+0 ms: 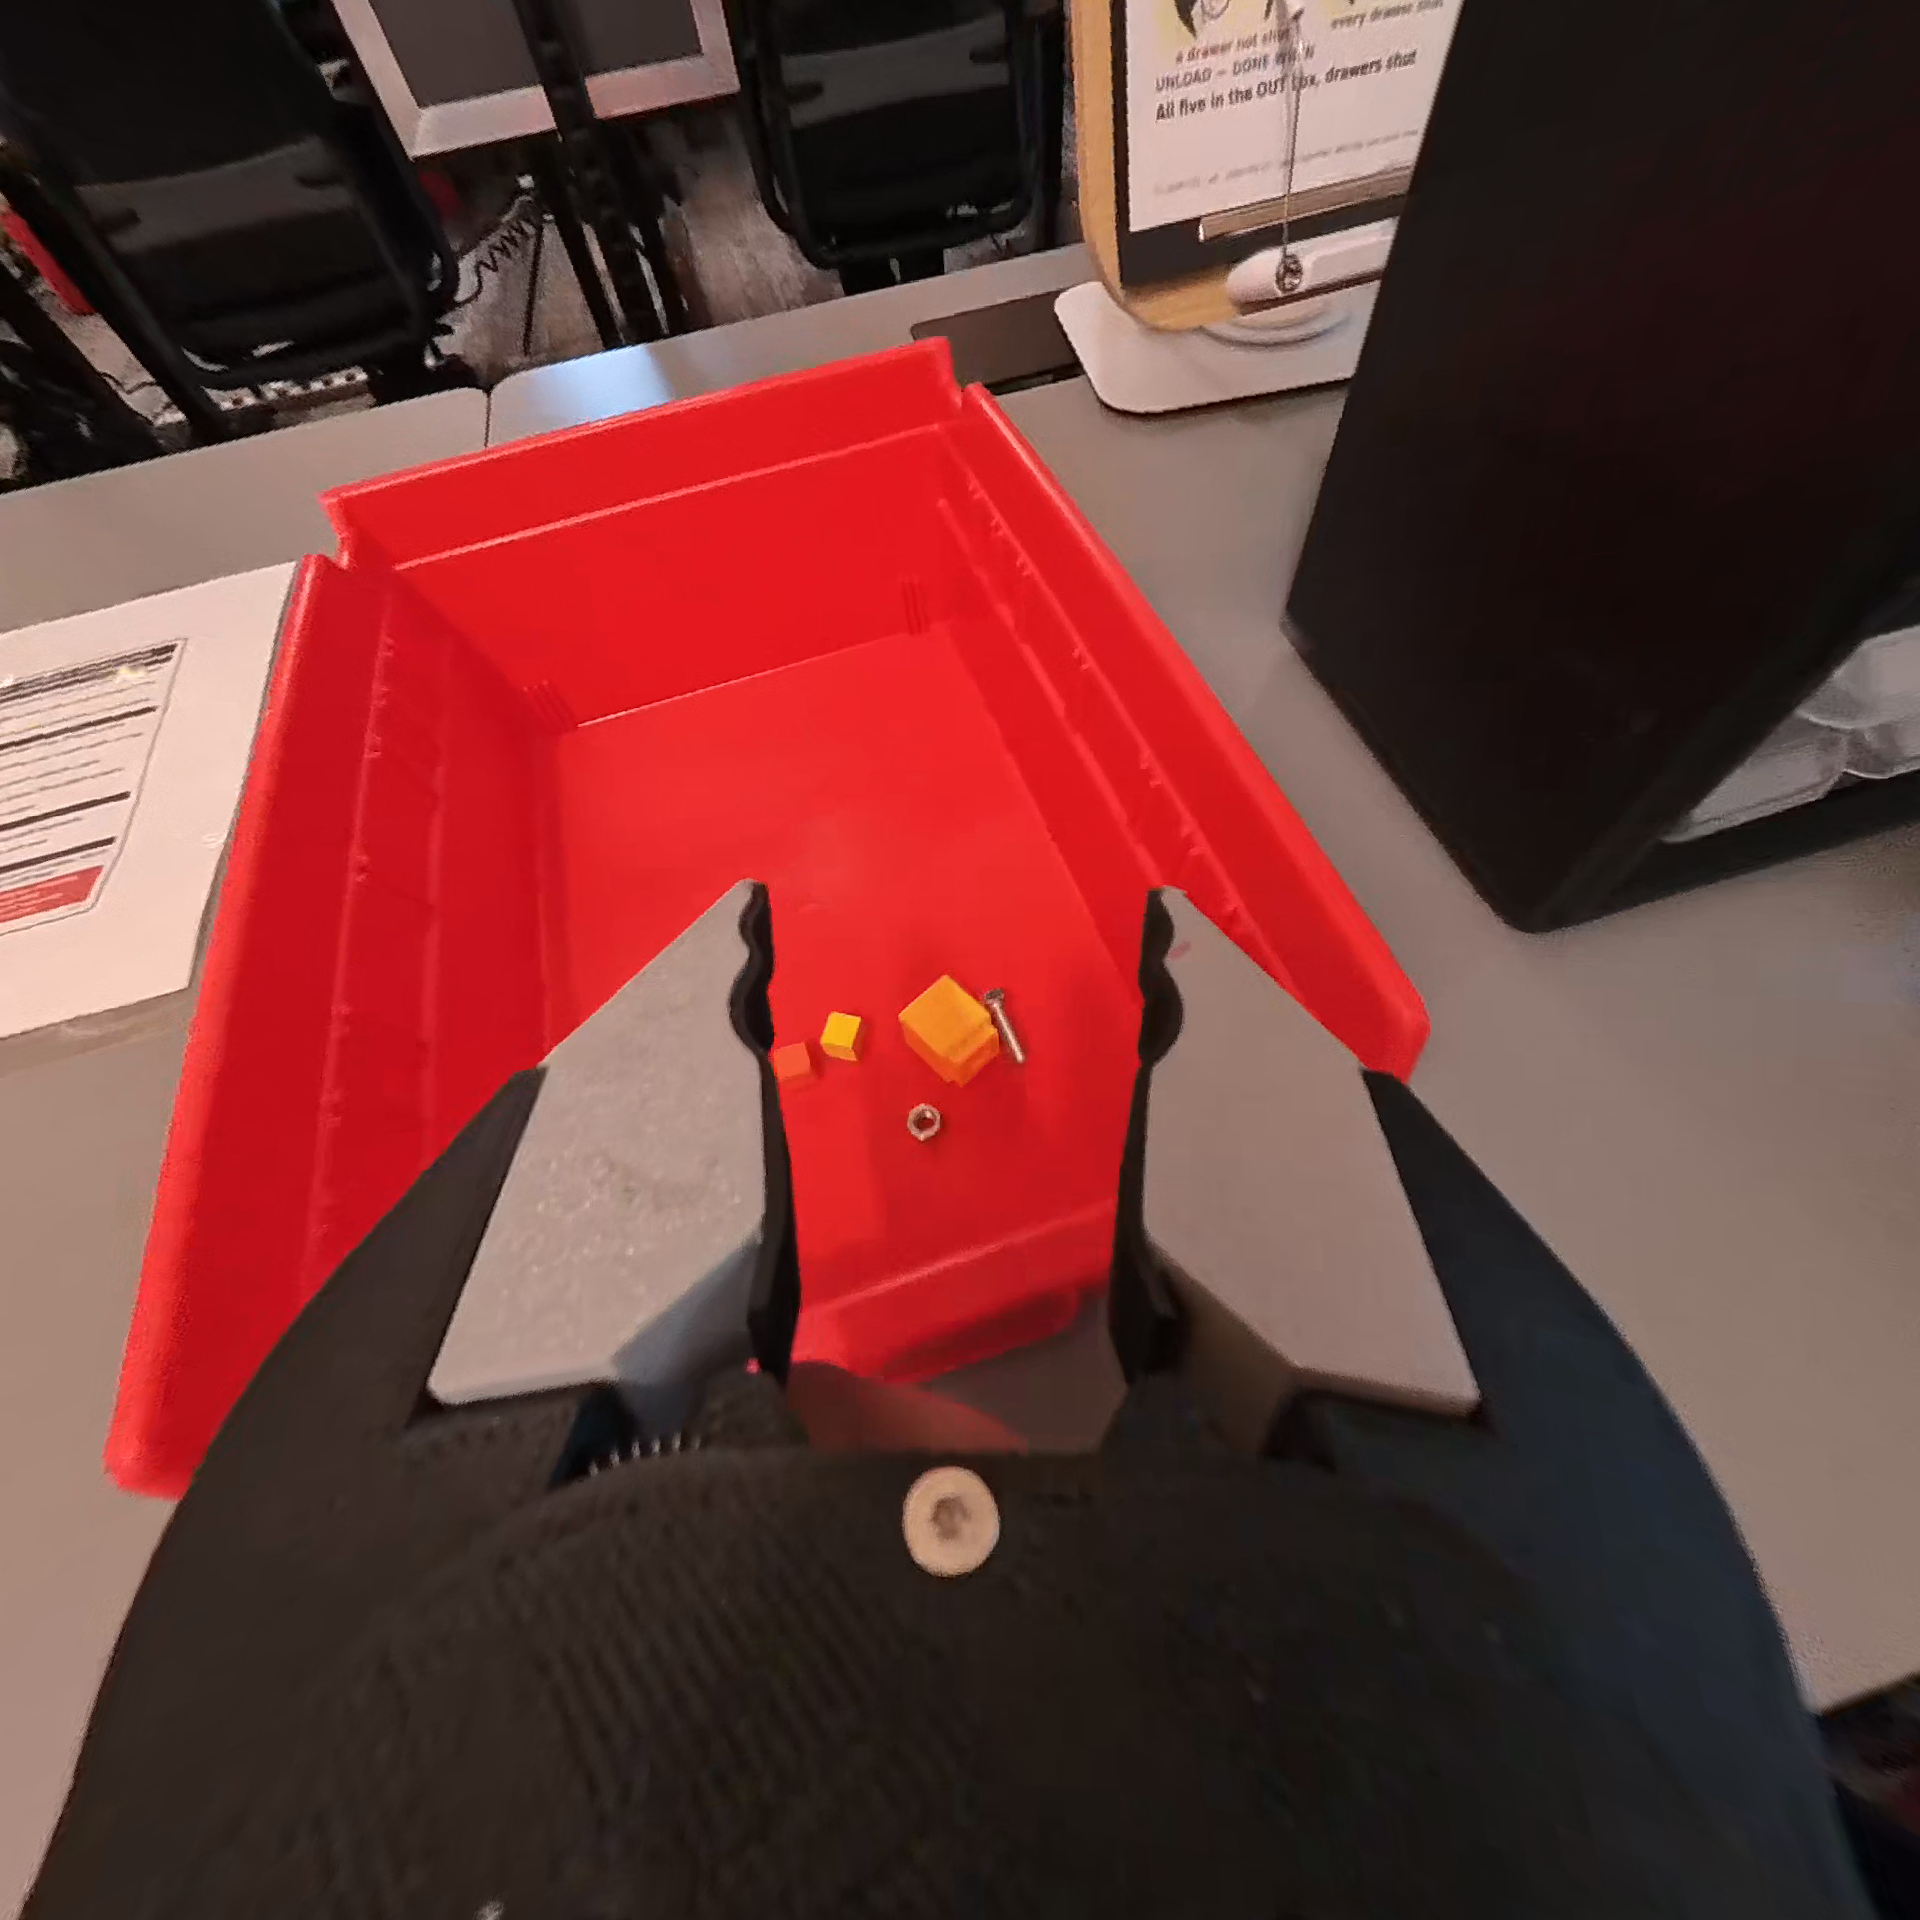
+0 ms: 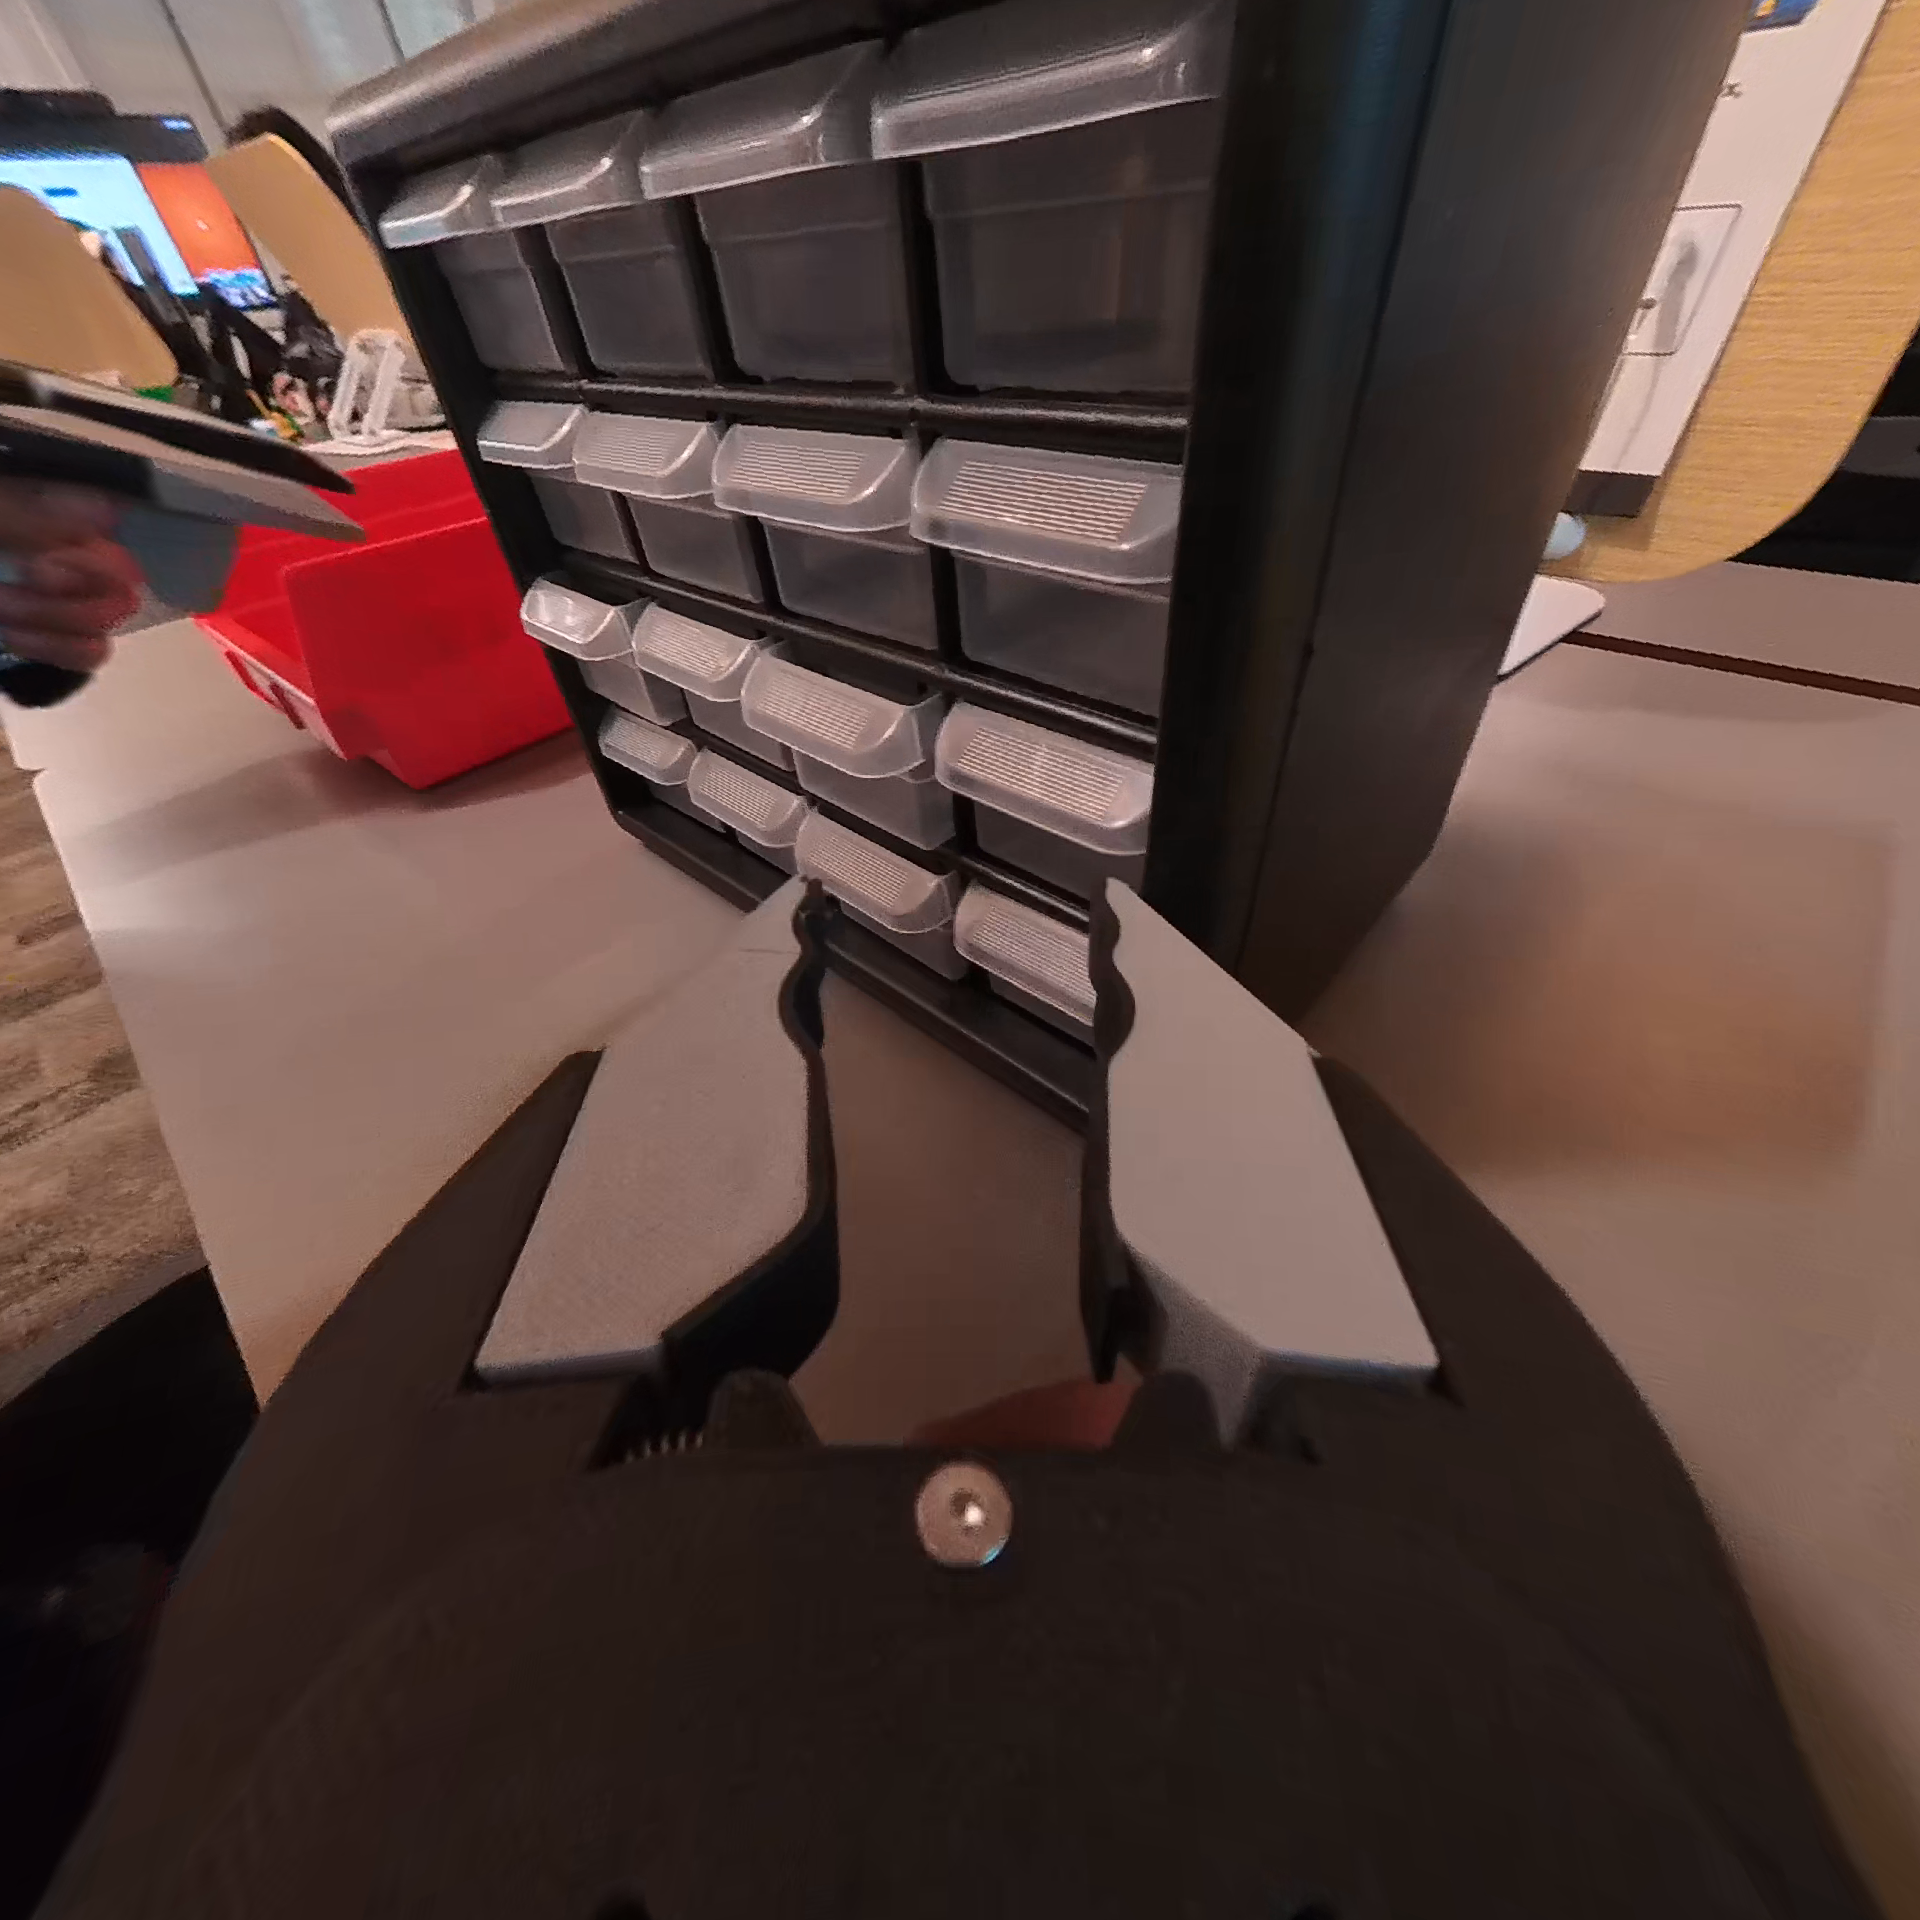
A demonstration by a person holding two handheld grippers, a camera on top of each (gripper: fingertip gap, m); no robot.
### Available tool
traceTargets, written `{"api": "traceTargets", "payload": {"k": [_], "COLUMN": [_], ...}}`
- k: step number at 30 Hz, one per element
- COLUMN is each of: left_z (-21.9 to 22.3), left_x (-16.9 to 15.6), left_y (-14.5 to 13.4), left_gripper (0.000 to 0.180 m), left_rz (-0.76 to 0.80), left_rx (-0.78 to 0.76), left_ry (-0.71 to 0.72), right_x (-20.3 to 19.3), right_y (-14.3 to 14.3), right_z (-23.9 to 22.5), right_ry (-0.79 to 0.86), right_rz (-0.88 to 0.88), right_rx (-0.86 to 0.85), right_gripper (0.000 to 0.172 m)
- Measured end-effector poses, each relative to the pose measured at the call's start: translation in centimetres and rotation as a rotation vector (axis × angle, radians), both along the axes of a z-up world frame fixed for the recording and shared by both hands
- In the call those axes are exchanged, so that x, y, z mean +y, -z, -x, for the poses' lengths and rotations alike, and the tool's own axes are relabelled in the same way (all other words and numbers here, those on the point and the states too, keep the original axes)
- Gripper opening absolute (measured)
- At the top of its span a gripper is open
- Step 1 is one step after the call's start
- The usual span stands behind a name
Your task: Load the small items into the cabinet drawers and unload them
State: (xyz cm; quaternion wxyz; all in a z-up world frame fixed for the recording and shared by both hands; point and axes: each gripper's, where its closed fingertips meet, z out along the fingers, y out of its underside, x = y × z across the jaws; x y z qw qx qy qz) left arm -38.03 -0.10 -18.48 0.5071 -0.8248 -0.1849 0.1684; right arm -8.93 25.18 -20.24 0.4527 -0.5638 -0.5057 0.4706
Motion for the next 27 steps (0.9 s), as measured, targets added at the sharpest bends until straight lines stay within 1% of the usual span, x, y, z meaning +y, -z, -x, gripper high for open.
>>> {"api": "traceTargets", "payload": {"k": [4,6,8,10,13,18,23,27], "left_z": [0.3,0.4,0.1,0.0,0.2,0.8,2.2,2.5], "left_x": [1.6,1.9,2.1,2.1,1.4,2.0,1.7,1.6], "left_y": [0.3,-0.1,-0.6,-0.1,1.5,1.5,4.6,6.7], "left_gripper": [0.069,0.067,0.06,0.052,0.054,0.052,0.051,0.05], "left_rz": [0.041,0.066,0.093,0.144,0.218,0.239,0.435,0.537], "left_rx": [-0.001,0.024,0.062,0.078,0.019,-0.096,-0.139,-0.13], "left_ry": [0.039,0.052,0.083,0.119,0.174,0.328,0.347,0.338], "right_x": [-0.4,-0.5,-0.5,-0.5,-0.7,-1.1,-1.1,-0.9], "right_y": [-0.3,-0.3,-0.4,-0.4,-0.2,-0.5,-0.5,-0.5], "right_z": [0.1,0.3,0.4,0.7,1.0,0.6,0.6,0.5], "right_ry": [-0.022,-0.023,-0.022,-0.03,-0.037,-0.024,-0.03,-0.029], "right_rz": [-0.021,-0.03,-0.035,-0.032,-0.036,-0.078,-0.06,-0.038], "right_rx": [0.019,0.017,0.027,0.024,0.009,0.032,0.028,0.035], "right_gripper": [0.05,0.051,0.05,0.045,0.051,0.053,0.056,0.055]}}
